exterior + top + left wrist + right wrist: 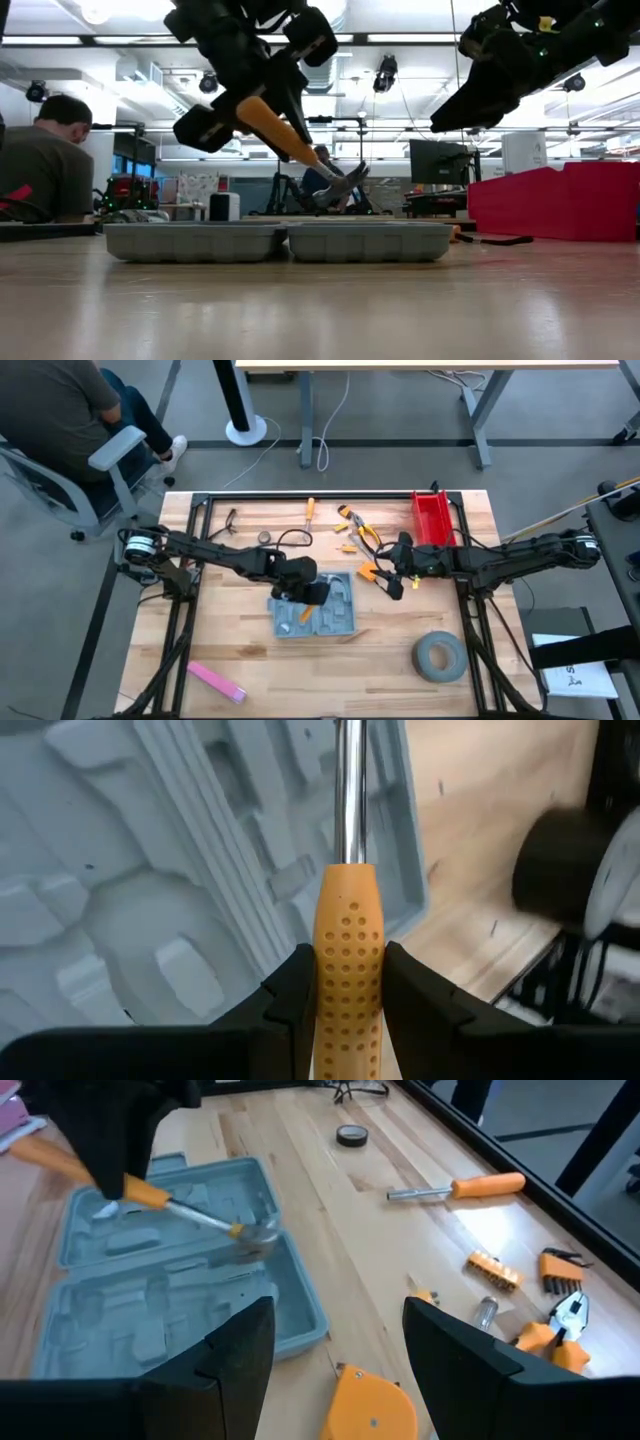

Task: Prefit tool cases
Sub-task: Put the yellow hammer into the gray pre-fit tool case

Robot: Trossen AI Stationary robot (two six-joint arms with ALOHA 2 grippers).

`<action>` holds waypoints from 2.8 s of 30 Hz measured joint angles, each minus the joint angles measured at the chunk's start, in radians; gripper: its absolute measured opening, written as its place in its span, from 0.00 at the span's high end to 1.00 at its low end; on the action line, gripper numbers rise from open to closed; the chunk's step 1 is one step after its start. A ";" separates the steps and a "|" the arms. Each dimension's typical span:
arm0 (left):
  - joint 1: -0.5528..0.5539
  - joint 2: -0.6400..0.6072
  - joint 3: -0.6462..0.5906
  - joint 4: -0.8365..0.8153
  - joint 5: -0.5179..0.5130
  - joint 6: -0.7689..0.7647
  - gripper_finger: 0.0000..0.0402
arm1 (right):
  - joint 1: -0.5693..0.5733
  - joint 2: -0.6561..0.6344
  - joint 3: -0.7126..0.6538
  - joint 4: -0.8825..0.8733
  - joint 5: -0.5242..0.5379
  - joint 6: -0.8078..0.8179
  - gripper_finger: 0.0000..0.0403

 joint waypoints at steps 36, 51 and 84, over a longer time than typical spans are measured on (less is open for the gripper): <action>-0.084 0.420 0.573 -0.430 -0.242 -0.295 0.78 | 0.000 0.000 -0.001 -0.011 -0.010 -0.104 0.51; -0.108 0.419 0.571 -0.486 -0.263 -0.418 0.78 | 0.000 0.000 -0.002 0.000 -0.010 -0.131 0.51; -0.103 0.427 0.549 -0.460 -0.329 -0.391 0.78 | 0.000 0.000 -0.002 0.004 -0.012 -0.115 0.51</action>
